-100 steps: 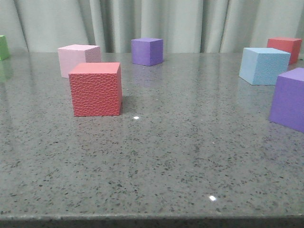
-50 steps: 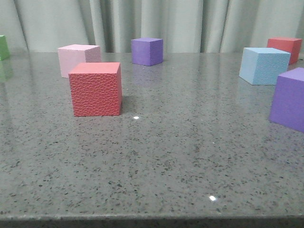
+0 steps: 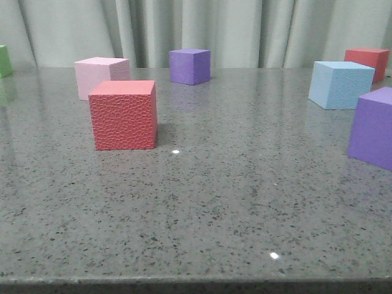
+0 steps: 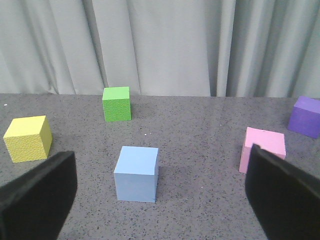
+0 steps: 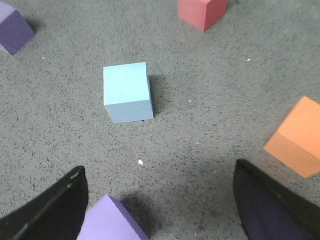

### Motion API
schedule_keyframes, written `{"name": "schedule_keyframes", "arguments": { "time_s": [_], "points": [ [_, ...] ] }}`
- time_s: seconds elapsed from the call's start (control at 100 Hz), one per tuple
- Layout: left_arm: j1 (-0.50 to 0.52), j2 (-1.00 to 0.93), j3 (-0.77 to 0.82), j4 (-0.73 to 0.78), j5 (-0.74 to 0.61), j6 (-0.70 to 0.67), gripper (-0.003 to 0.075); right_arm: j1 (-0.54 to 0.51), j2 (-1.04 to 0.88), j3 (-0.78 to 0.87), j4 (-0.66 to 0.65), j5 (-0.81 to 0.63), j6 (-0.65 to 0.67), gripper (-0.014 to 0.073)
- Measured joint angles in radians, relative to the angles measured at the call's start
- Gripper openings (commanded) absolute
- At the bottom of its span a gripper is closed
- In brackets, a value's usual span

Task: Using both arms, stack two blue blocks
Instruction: 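Lower the right gripper over the light blue cube and close on it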

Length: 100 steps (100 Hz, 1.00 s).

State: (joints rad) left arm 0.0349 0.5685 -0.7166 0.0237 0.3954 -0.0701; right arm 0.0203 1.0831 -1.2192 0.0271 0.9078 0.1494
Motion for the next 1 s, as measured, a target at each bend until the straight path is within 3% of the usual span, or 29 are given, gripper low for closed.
{"name": "schedule_keyframes", "arguments": {
  "time_s": [0.61, 1.0],
  "points": [
    [0.0, 0.0, 0.0, 0.0, 0.049, 0.0, 0.0662, 0.027, 0.665, -0.635, 0.063, 0.295, -0.006, 0.0588],
    [0.0, 0.0, 0.0, 0.0, 0.05, 0.0, 0.0662, 0.064, 0.859, -0.716, 0.071, 0.333, -0.006, 0.0588]
  ]
}}
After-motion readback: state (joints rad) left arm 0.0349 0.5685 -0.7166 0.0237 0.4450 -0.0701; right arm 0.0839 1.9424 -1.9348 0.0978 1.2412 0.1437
